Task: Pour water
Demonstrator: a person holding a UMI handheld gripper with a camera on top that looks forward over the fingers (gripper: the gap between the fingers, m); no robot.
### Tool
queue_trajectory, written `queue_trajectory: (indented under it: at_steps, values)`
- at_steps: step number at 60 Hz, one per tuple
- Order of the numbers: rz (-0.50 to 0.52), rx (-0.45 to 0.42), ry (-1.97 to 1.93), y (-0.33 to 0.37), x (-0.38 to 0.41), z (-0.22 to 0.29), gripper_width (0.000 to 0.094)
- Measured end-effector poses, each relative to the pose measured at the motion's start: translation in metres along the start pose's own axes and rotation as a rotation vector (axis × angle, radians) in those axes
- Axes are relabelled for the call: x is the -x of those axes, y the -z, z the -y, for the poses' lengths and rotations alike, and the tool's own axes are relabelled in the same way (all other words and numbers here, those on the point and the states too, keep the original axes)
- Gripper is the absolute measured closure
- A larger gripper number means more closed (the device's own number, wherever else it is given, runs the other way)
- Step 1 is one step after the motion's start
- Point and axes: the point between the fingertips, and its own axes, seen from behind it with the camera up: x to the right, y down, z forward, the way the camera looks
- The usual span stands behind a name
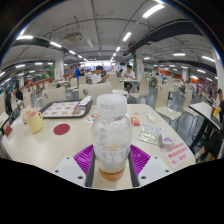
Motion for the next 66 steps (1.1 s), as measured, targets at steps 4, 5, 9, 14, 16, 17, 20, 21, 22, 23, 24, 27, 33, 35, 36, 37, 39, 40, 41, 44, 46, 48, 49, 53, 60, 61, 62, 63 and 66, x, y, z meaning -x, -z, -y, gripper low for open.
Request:
queue_trajectory:
  at_steps: [4,5,9,14,16,17,20,21,22,23,24,27,33,35,36,37,39,40,41,44,46,48,49,53,60,61,62,63,66]
  values:
    - [-0.003,-0.001,-0.003,-0.001,-0.001,0.001,0.0456]
    - [-0.004,-0.001,-0.004,-0.001,-0.001,0.001,0.0467]
    - [-0.012,0.004,-0.006,-0.002,-0.001,0.001,0.0479]
    - [-0.022,0.008,-0.007,-0.003,-0.002,0.001,0.0480]
    - [-0.029,0.010,-0.005,-0.003,-0.002,0.002,0.0480]
    - [-0.033,0.012,-0.005,-0.003,-0.002,0.002,0.0480]
    - [-0.052,0.020,0.001,-0.003,-0.001,0.002,0.0481]
    - [-0.059,0.021,0.003,-0.003,-0.002,0.003,0.0480]
    - [-0.067,0.021,0.007,-0.002,-0.002,0.004,0.0481]
    - [-0.075,0.021,0.012,-0.002,-0.002,0.006,0.0481]
    - [-0.082,0.021,0.018,-0.003,-0.003,0.009,0.0480]
    - [-0.106,0.016,0.043,-0.001,-0.003,0.018,0.0479]
    - [-0.170,-0.004,0.123,0.002,0.004,0.048,0.0480]
    - [-0.196,-0.012,0.164,0.002,0.008,0.062,0.0481]
    - [-0.207,-0.016,0.184,0.002,0.008,0.069,0.0481]
    - [-0.223,-0.019,0.207,0.002,0.009,0.078,0.0480]
    - [-0.261,-0.026,0.258,0.003,0.015,0.092,0.0482]
    - [-0.280,-0.030,0.286,0.003,0.018,0.101,0.0480]
    - [-0.297,-0.035,0.317,0.003,0.022,0.110,0.0481]
    - [-0.343,-0.043,0.429,0.002,0.031,0.138,0.0481]
    - [-0.383,-0.052,0.514,-0.004,0.046,0.154,0.0480]
    - [-0.417,-0.065,0.597,-0.008,0.059,0.172,0.0478]
    - [-0.428,-0.071,0.639,-0.005,0.064,0.183,0.0476]
    - [-0.480,-0.096,0.804,-0.014,0.096,0.212,0.0480]
    - [-0.536,-0.126,1.109,-0.031,0.158,0.248,0.0480]
    - [-0.546,-0.127,1.159,-0.034,0.167,0.251,0.0480]
    - [-0.555,-0.130,1.209,-0.038,0.176,0.253,0.0480]
    - [-0.563,-0.134,1.260,-0.041,0.185,0.255,0.0480]
    - [-0.581,-0.140,1.418,-0.049,0.209,0.258,0.0482]
